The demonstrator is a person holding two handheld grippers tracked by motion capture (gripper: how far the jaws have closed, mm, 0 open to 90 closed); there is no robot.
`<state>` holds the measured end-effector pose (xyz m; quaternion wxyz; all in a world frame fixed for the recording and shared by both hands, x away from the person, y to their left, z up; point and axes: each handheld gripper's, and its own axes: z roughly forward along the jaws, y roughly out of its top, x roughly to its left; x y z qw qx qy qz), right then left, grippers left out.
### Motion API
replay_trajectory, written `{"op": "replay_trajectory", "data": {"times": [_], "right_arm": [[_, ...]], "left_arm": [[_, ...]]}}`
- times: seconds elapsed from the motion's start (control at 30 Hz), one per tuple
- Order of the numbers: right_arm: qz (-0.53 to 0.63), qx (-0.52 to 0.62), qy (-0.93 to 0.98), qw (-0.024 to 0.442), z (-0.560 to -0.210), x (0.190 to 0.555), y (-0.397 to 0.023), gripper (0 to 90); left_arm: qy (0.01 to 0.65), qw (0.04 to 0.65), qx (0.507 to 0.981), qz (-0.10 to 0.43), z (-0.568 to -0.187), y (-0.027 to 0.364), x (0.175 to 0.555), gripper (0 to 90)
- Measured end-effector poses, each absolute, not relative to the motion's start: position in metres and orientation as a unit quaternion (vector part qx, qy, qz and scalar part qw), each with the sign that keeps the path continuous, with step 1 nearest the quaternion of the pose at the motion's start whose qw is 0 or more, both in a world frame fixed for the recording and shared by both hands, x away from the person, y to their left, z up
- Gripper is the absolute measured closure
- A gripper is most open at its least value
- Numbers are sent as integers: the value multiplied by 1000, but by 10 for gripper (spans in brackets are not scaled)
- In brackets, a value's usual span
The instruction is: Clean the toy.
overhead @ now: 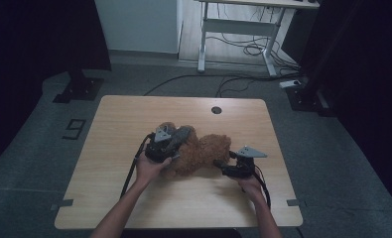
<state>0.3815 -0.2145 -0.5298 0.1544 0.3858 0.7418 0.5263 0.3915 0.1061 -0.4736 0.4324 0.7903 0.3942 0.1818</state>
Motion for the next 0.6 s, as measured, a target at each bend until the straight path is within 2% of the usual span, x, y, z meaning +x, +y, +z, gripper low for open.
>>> {"op": "replay_trajectory", "data": {"times": [0.2,0.33,0.47,0.6], "right_arm": [[544,392,729,136,-519,381,-219,150],[531,386,743,129,-517,385,-210,145],[513,388,753,136,-526,381,-205,206],[507,385,757,148,-536,371,-208,321]], "left_arm": [[385,450,784,186,-480,106,369,772],[378,454,785,188,-482,107,357,772],[375,461,784,182,-484,110,348,771],[365,460,790,177,-481,107,340,768]]}}
